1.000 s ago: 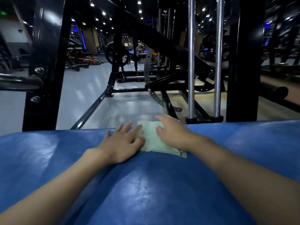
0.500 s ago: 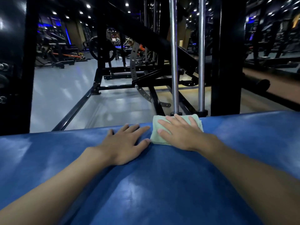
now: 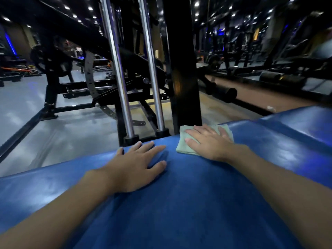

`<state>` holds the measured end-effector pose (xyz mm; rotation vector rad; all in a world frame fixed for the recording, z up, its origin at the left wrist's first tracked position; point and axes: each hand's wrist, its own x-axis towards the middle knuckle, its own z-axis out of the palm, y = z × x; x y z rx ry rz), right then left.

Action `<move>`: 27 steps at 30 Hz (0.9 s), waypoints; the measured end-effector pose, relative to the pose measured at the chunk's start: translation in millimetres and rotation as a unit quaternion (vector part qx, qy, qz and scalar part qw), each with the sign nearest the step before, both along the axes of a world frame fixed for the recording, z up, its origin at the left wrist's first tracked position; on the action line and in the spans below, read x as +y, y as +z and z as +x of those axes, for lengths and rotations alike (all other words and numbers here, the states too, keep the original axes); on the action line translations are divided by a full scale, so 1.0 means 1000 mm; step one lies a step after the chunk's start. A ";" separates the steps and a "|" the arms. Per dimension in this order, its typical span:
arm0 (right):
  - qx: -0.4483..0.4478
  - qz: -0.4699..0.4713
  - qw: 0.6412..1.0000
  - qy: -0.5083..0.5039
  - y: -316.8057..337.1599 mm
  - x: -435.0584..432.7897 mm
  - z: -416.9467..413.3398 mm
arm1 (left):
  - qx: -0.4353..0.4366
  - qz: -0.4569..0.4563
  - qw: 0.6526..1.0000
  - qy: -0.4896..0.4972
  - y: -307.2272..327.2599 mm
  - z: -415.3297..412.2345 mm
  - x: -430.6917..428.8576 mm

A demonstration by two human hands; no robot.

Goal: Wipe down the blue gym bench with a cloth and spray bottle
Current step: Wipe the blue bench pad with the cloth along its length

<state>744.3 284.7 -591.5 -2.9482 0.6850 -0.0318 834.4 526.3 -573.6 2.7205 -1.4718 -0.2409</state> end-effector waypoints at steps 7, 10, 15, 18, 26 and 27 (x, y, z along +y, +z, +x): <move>0.009 -0.002 0.997 -0.070 0.005 -0.078 -0.027 | 0.006 -0.014 0.997 -0.076 0.009 -0.033 -0.072; 0.007 -0.002 0.994 -0.107 0.005 -0.107 -0.034 | -0.009 0.045 0.995 -0.087 0.006 -0.045 -0.086; 0.004 0.022 0.988 -0.155 0.005 -0.134 -0.050 | -0.005 0.074 0.994 -0.080 0.003 -0.043 -0.086; 0.008 0.041 0.983 -0.180 0.007 -0.139 -0.065 | -0.004 0.073 0.994 -0.078 0.003 -0.044 -0.085; 0.023 0.024 0.977 -0.211 0.007 -0.111 -0.098 | 0.007 0.033 0.996 -0.082 -0.001 -0.044 -0.077; 0.025 0.022 0.978 -0.206 0.007 -0.104 -0.101 | 0.006 0.029 0.996 -0.081 0.000 -0.045 -0.075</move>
